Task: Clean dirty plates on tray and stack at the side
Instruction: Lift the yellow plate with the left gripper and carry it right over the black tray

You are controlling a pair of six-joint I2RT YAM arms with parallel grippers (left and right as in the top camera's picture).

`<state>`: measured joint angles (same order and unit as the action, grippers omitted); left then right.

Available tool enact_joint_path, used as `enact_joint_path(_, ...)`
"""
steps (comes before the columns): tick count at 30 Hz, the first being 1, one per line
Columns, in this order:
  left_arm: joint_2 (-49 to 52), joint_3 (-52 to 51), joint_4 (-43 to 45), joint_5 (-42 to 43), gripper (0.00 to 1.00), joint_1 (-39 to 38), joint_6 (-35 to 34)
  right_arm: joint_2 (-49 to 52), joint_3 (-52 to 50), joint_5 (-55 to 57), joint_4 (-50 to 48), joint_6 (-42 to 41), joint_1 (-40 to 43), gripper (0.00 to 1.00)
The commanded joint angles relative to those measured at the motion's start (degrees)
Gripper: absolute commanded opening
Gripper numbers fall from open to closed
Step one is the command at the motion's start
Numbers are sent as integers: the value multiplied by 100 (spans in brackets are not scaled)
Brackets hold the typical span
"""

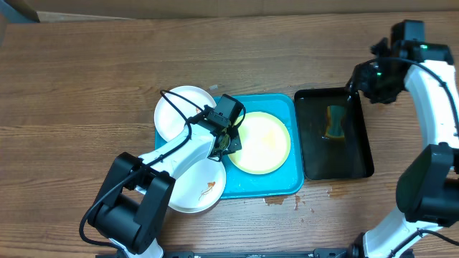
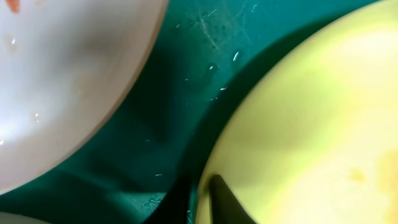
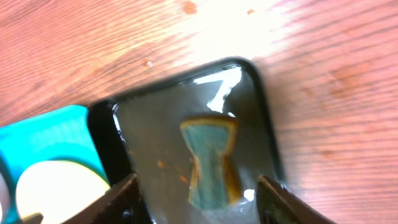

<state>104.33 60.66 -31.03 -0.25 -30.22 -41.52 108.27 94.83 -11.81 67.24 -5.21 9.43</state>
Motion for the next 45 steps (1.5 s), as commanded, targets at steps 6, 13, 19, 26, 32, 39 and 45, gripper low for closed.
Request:
enact_joint_path(6, -22, 109, -302, -138, 4, 109, 721, -184, 66, -22, 9, -42, 221, 100)
enact_joint_path(13, -621, 402, -470, -933, 4, 140, 946, -184, 66, -22, 9, -42, 221, 100)
enact_joint_path(19, -1054, 450, -516, -868, 4, 192, 1054, -184, 66, -22, 9, -42, 221, 100)
enact_joint_path(26, -1318, 931, -542, -872, 4, 131, 1327, -184, 66, -22, 9, -42, 221, 100)
enact_joint_path(32, -1314, 1217, -35, -870, 4, -181, 1182, -184, 66, -22, 9, -42, 221, 100)
enact_joint_path(39, -1115, 1217, 833, -1121, 4, -887, 1257, -184, 66, -22, 9, -42, 221, 100)
enact_joint_path(45, -813, 1217, 1412, -1886, 4, -1486, 1659, -184, 66, -22, 9, -42, 221, 100)
